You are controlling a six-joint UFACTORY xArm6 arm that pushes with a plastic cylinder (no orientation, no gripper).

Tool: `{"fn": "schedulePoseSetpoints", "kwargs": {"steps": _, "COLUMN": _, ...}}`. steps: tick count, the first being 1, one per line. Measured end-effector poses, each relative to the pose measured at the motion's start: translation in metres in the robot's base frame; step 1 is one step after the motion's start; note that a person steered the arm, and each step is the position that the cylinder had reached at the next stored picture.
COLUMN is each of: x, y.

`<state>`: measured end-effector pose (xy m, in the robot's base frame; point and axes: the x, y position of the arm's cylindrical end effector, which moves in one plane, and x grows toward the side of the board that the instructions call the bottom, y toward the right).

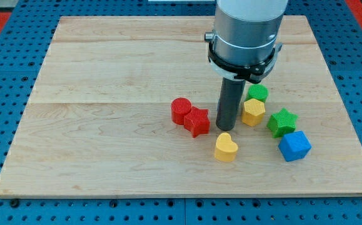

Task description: Move the red star and the red circle towards the center left

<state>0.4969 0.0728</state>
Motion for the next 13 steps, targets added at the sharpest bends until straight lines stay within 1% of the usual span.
{"fn": "schedulePoseSetpoints", "kwargs": {"steps": 2, "x": -0.005, "y": -0.029}}
{"fn": "schedulePoseSetpoints", "kwargs": {"steps": 5, "x": -0.024, "y": -0.068}}
{"fn": "schedulePoseSetpoints", "kwargs": {"steps": 8, "x": -0.037, "y": -0.087}}
{"fn": "schedulePoseSetpoints", "kwargs": {"steps": 9, "x": -0.027, "y": -0.068}}
{"fn": "schedulePoseSetpoints", "kwargs": {"steps": 10, "x": 0.005, "y": -0.045}}
{"fn": "schedulePoseSetpoints", "kwargs": {"steps": 11, "x": 0.004, "y": -0.076}}
{"fn": "schedulePoseSetpoints", "kwargs": {"steps": 12, "x": -0.022, "y": -0.120}}
{"fn": "schedulePoseSetpoints", "kwargs": {"steps": 13, "x": -0.034, "y": -0.133}}
